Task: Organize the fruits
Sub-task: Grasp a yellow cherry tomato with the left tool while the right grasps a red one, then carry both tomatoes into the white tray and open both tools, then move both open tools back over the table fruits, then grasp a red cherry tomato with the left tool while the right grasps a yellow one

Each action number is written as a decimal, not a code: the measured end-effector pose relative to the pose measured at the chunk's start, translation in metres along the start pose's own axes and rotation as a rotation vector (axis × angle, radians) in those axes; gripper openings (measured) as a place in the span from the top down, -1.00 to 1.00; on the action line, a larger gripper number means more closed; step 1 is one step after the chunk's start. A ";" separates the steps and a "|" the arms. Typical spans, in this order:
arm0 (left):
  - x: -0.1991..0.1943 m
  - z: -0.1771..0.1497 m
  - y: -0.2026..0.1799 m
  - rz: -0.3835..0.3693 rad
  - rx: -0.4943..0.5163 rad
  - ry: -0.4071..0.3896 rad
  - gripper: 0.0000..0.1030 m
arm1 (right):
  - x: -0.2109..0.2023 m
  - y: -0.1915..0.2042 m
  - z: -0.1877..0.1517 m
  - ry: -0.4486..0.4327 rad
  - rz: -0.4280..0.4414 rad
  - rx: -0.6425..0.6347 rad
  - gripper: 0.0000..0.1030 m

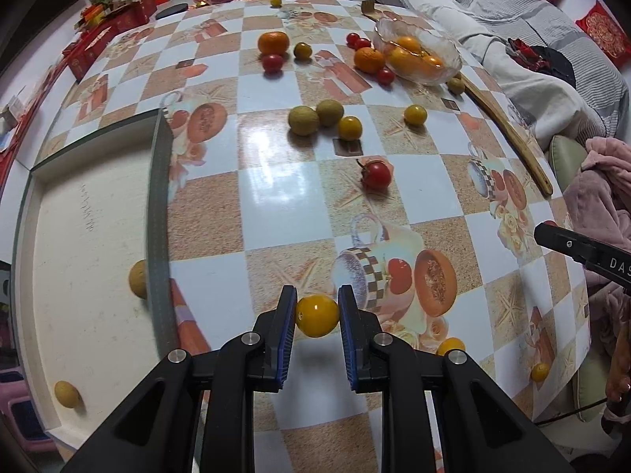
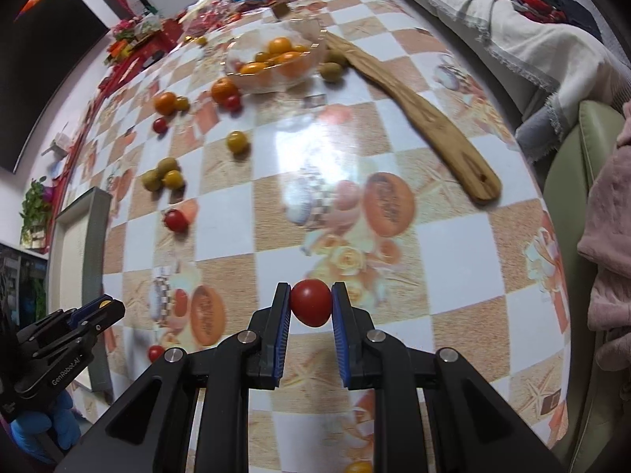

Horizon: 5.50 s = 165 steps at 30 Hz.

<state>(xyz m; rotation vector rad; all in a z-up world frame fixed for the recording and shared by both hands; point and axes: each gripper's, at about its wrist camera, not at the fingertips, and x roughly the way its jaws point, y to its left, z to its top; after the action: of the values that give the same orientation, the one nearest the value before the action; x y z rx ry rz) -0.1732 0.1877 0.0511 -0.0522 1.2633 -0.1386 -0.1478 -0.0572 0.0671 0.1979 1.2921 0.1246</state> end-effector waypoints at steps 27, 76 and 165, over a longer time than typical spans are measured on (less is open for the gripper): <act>-0.037 -0.038 0.188 0.249 -0.319 -0.074 0.55 | 0.047 0.246 0.027 0.101 0.245 -0.428 0.56; -0.014 -0.034 0.196 0.381 -0.248 -0.032 -0.47 | 0.092 0.320 0.055 0.062 0.202 -0.499 -0.74; 0.009 -0.019 -0.030 -0.068 0.151 0.079 0.59 | -0.008 -0.004 -0.095 0.081 -0.073 0.026 0.55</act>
<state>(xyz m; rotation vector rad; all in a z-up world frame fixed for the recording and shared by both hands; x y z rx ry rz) -0.1912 0.1573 0.0403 0.0411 1.3271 -0.2965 -0.2416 -0.0554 0.0490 0.1694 1.3802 0.0543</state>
